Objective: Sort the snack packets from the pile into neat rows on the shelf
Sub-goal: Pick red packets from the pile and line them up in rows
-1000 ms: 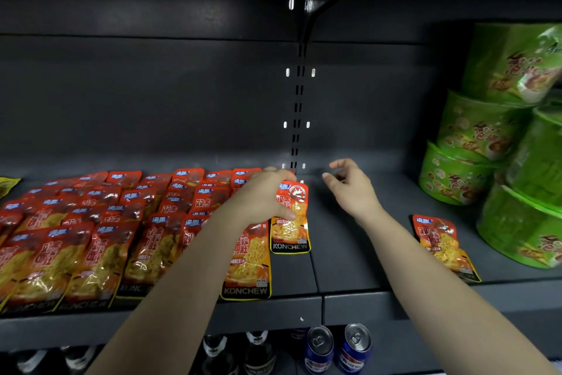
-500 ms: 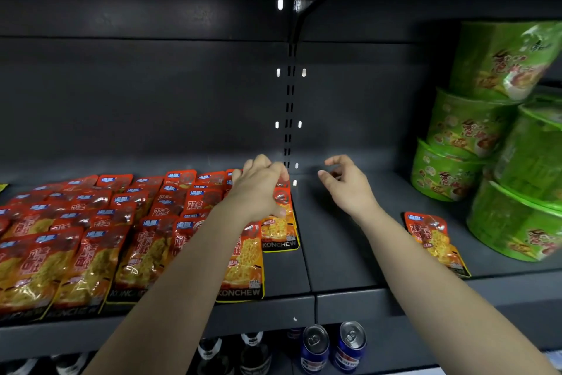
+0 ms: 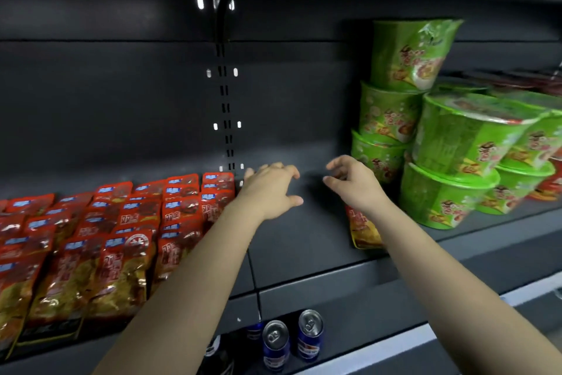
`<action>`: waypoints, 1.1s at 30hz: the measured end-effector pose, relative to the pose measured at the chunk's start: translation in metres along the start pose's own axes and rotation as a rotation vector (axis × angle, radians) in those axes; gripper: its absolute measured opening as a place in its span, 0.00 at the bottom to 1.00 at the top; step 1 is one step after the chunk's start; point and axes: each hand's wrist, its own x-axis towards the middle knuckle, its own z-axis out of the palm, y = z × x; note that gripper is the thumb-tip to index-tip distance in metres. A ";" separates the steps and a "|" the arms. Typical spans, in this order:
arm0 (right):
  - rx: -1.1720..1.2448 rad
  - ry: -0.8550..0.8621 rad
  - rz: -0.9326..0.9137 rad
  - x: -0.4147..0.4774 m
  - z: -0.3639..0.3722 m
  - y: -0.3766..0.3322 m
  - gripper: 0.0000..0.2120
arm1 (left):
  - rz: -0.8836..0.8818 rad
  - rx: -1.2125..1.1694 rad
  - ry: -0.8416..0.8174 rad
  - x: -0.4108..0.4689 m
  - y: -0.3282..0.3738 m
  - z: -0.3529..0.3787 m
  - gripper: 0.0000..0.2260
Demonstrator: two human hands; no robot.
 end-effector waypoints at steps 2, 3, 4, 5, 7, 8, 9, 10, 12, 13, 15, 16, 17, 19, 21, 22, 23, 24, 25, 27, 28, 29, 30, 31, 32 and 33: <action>-0.042 -0.017 0.039 -0.006 -0.012 0.009 0.09 | 0.035 0.011 -0.006 0.006 0.013 0.007 0.21; -0.090 -0.027 0.057 -0.008 -0.017 0.012 0.09 | 0.048 0.013 -0.004 0.008 0.018 0.010 0.21; -0.168 -0.042 0.072 -0.011 -0.023 0.015 0.09 | 0.059 0.016 -0.003 0.011 0.023 0.013 0.21; -0.251 -0.057 0.082 -0.013 -0.028 0.017 0.10 | 0.069 0.025 -0.002 0.012 0.027 0.016 0.20; -0.355 -0.082 0.108 -0.017 -0.036 0.020 0.14 | 0.089 0.071 0.003 0.013 0.032 0.020 0.20; -0.376 -0.101 0.131 -0.019 -0.039 0.021 0.16 | 0.098 0.101 0.005 0.013 0.034 0.022 0.20; -0.389 -0.122 0.160 -0.021 -0.042 0.022 0.19 | 0.103 0.126 0.005 0.013 0.035 0.024 0.21; -0.402 -0.146 0.193 -0.024 -0.044 0.023 0.21 | 0.106 0.142 0.004 0.012 0.036 0.025 0.21; -0.412 -0.188 0.240 -0.028 -0.045 0.025 0.26 | 0.107 0.155 -0.002 0.012 0.036 0.027 0.21; -0.406 -0.192 0.250 -0.030 -0.045 0.025 0.29 | 0.105 0.157 -0.004 0.012 0.035 0.027 0.21; -0.381 -0.188 0.254 -0.031 -0.043 0.022 0.34 | 0.101 0.158 -0.001 0.012 0.033 0.026 0.21; -0.362 -0.196 0.252 -0.030 -0.042 0.021 0.35 | 0.099 0.161 0.003 0.011 0.032 0.026 0.21; -0.335 -0.213 0.256 -0.029 -0.040 0.020 0.35 | 0.098 0.164 0.010 0.011 0.031 0.025 0.21; -0.232 -0.247 0.262 -0.026 -0.033 0.017 0.35 | 0.093 0.168 0.033 0.009 0.026 0.022 0.21; -0.068 -0.239 0.270 -0.024 -0.027 0.013 0.34 | 0.091 0.165 0.054 0.007 0.022 0.019 0.21; -0.001 -0.227 0.264 -0.022 -0.023 0.010 0.34 | 0.084 0.163 0.065 0.006 0.017 0.016 0.21; 0.041 -0.213 0.254 -0.021 -0.018 0.005 0.33 | 0.073 0.159 0.073 0.004 0.011 0.013 0.21; 0.068 -0.203 0.241 -0.019 -0.012 0.000 0.32 | 0.058 0.156 0.083 0.002 0.005 0.009 0.21; 0.099 -0.201 0.231 -0.017 -0.006 -0.004 0.30 | 0.042 0.155 0.097 0.000 -0.002 0.006 0.21; 0.235 -0.236 0.220 -0.014 0.007 -0.017 0.26 | 0.008 0.160 0.128 -0.004 -0.017 -0.001 0.21; 0.328 -0.267 0.221 -0.013 0.013 -0.024 0.25 | -0.011 0.163 0.142 -0.007 -0.025 -0.005 0.20; 0.410 -0.297 0.229 -0.012 0.020 -0.031 0.24 | -0.031 0.165 0.154 -0.010 -0.032 -0.009 0.20; 0.473 -0.325 0.237 -0.011 0.026 -0.038 0.24 | -0.052 0.166 0.165 -0.013 -0.040 -0.013 0.20; 0.510 -0.357 0.241 -0.011 0.033 -0.045 0.22 | -0.072 0.166 0.179 -0.016 -0.048 -0.016 0.20; 0.527 -0.394 0.242 -0.011 0.038 -0.053 0.21 | -0.093 0.165 0.193 -0.020 -0.056 -0.020 0.20; 0.526 -0.436 0.238 -0.011 0.044 -0.059 0.19 | -0.113 0.164 0.207 -0.024 -0.063 -0.023 0.19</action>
